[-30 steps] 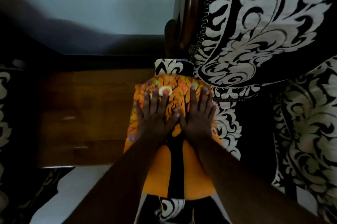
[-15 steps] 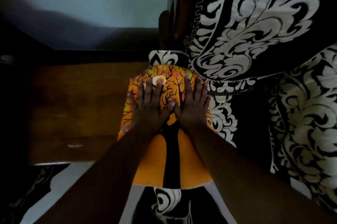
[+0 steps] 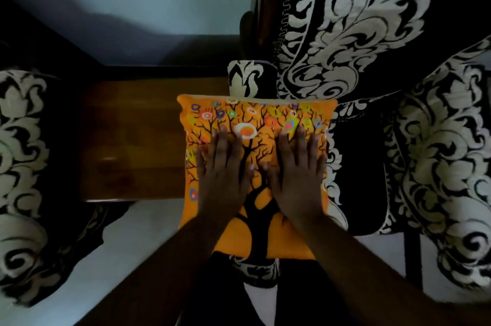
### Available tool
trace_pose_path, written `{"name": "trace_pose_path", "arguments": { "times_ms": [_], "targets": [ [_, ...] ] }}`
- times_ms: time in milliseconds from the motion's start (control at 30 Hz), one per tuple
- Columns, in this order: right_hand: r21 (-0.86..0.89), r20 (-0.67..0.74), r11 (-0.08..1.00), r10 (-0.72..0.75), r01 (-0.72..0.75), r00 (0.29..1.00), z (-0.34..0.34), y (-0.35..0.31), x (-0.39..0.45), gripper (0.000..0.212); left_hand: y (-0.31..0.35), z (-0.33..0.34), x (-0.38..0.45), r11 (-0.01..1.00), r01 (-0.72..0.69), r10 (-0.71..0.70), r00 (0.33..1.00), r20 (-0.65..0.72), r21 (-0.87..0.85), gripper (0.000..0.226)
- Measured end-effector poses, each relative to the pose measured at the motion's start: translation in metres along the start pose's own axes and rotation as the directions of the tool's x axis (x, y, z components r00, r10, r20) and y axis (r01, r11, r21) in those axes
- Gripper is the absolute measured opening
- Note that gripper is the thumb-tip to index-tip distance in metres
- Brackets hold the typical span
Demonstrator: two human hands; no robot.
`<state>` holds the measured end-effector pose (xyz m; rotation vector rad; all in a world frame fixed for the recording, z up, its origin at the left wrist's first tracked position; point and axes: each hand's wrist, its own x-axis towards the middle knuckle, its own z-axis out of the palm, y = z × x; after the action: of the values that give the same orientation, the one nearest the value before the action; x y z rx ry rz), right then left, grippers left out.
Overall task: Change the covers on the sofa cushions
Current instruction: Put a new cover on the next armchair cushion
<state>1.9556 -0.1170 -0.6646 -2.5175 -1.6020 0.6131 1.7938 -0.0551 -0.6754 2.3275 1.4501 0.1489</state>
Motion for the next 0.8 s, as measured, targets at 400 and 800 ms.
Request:
{"name": "trace_pose_path", "arguments": {
  "times_ms": [400,800],
  "targets": [
    [0.005,0.085,1.000,-0.012,0.012,0.996,0.073,0.009,-0.043,0.082,-0.026,0.064,-0.034,0.981,-0.123,0.107,0.988,0.113,0.151,0.077],
    [0.000,0.129,0.997,-0.081,0.082,0.988,0.092,0.035,-0.054,0.093,-0.014,0.079,-0.075,0.988,-0.059,0.040,0.991,0.131,0.144,0.073]
  ]
}}
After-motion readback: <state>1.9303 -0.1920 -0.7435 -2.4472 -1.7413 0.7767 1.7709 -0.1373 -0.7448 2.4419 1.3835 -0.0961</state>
